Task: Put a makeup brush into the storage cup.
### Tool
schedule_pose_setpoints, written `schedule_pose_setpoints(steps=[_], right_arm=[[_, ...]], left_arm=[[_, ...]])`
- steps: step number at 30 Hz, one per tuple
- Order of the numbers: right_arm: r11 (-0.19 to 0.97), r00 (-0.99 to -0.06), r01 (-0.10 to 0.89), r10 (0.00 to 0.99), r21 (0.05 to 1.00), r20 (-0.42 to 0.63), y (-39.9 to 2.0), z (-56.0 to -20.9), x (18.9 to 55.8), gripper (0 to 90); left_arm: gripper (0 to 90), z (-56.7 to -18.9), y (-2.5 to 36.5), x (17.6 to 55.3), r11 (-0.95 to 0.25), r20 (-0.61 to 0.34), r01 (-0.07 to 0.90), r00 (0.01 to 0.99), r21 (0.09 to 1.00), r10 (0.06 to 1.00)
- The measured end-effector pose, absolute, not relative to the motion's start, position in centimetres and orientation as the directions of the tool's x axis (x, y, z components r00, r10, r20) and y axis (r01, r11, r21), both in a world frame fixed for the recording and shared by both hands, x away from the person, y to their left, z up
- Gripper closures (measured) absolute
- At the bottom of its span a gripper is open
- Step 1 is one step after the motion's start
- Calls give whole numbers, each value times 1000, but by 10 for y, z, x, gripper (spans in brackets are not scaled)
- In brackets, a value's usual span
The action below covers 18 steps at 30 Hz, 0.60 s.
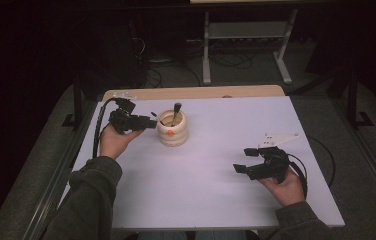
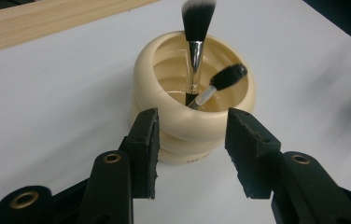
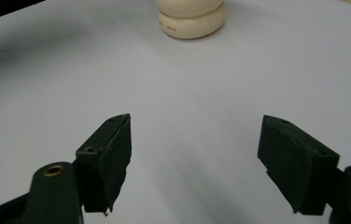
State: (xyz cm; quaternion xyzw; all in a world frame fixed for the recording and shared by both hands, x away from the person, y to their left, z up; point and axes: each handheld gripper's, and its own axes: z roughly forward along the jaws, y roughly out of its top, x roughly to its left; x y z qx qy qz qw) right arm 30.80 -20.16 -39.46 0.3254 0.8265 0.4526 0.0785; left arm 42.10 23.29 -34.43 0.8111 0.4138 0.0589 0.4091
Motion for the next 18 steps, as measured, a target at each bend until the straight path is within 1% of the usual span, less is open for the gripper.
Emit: schedule_pose_setpoints(steps=[8,18], right_arm=[[371,-770,472,616,800,168,-204,-394,307,247],[375,-769,477,616,795,171,-203,-395,307,247]], left_arm=[[542,-353,237,414,-343,-238,622,662,704,711],[519,-360,244,402,-330,-249,613,668,718,701]])
